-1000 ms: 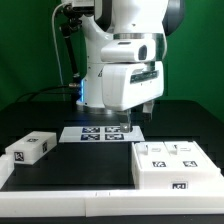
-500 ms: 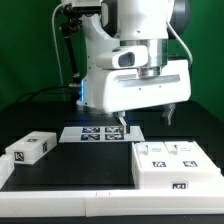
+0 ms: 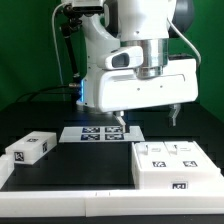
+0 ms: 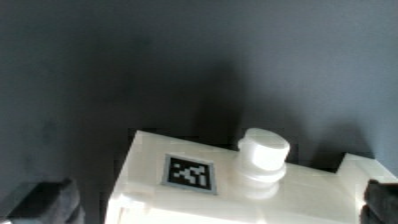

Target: Assemble cabinet

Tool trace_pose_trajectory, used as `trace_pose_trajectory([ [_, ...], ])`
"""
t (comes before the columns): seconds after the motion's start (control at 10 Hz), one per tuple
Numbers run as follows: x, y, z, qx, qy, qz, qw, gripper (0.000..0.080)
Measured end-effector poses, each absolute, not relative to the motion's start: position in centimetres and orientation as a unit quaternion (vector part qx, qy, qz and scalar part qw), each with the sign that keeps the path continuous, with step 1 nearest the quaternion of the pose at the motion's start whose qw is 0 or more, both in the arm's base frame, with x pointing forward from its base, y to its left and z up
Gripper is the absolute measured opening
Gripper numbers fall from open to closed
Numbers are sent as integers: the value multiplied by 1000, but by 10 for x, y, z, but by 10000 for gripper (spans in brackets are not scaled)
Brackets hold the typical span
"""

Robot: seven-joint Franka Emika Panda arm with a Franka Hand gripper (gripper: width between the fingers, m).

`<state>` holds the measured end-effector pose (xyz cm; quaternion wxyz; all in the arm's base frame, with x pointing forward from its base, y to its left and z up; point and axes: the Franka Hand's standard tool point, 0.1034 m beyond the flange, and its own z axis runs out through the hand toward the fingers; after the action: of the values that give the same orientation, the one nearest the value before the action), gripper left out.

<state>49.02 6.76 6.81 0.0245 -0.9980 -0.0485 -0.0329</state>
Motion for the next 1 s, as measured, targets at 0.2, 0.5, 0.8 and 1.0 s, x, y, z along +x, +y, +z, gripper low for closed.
trace_pose_trajectory([
  [0.2,489,69,57,-999,-4,-23,23,797],
  [0.5,487,83,41,-999,31,-23,26,797],
  [0.8,488,86,27,-999,9,-27,29,797],
  [1.0,491,84,22,-999,-14,-30,29,797],
])
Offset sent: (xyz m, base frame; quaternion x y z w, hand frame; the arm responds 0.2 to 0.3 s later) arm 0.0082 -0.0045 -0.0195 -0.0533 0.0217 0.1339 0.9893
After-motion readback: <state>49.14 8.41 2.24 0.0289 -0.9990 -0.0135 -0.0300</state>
